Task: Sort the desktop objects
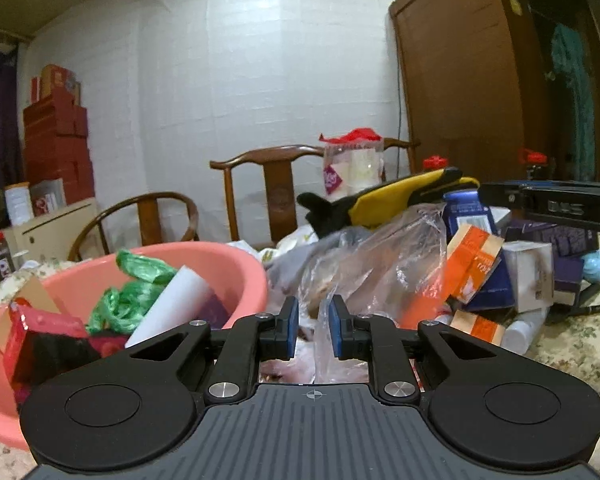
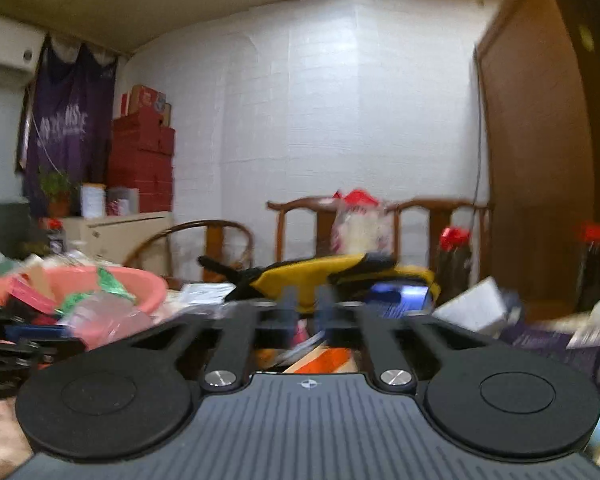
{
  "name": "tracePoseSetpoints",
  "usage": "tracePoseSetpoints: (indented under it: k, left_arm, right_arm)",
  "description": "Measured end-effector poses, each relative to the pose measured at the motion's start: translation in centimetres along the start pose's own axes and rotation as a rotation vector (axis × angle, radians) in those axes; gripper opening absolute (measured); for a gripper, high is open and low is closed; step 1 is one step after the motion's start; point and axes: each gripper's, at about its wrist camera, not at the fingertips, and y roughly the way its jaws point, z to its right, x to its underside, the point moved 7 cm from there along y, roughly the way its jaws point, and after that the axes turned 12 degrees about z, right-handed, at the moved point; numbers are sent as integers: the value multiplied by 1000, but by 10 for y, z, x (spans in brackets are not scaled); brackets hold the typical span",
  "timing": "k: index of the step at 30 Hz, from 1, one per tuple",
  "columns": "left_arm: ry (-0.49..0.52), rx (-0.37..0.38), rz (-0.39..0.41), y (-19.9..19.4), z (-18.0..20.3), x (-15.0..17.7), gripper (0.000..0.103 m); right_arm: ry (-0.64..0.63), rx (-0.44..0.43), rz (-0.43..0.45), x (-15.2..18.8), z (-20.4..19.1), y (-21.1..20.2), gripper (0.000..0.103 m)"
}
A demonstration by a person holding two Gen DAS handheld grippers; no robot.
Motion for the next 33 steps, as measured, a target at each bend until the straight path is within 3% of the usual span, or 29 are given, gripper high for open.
tracePoseSetpoints:
  k: [1, 2, 4, 8, 24, 25, 27, 28, 31, 33]
  left_arm:
    - [-4, 1, -12, 1, 0, 4, 25]
    - [-16, 3, -30, 2, 0, 10, 25]
    - [-29, 5, -59, 5, -1, 19, 25]
    - [-35, 3, -85, 12, -3, 30, 25]
    - [-25, 19, -117, 30, 0, 48, 37]
    - [-25, 19, -113, 31, 1, 49, 38]
    - [-24, 17, -110, 31, 1, 49, 39]
    - [-23, 17, -110, 31, 2, 49, 39]
    - [-15, 17, -109, 30, 2, 49, 37]
    - [-16, 16, -112, 29, 0, 49, 38]
  right_arm:
    - [31, 5, -8, 3, 2, -4, 82]
    - [49, 1, -9, 6, 2, -8, 86]
    - [27, -4, -4, 14, -1, -13, 87]
    - [-139, 44, -20, 28, -6, -3, 91]
    - [-339, -12, -122, 86, -35, 48, 92]
    - [-372, -23, -134, 90, -40, 49, 87]
    - [-426, -51, -152, 95, -49, 52, 61]
    - [-446, -62, -162, 98, -53, 53, 39]
    - [-468, -89, -219, 106, -58, 56, 8]
    - [-463, -98, -226, 106, -60, 55, 5]
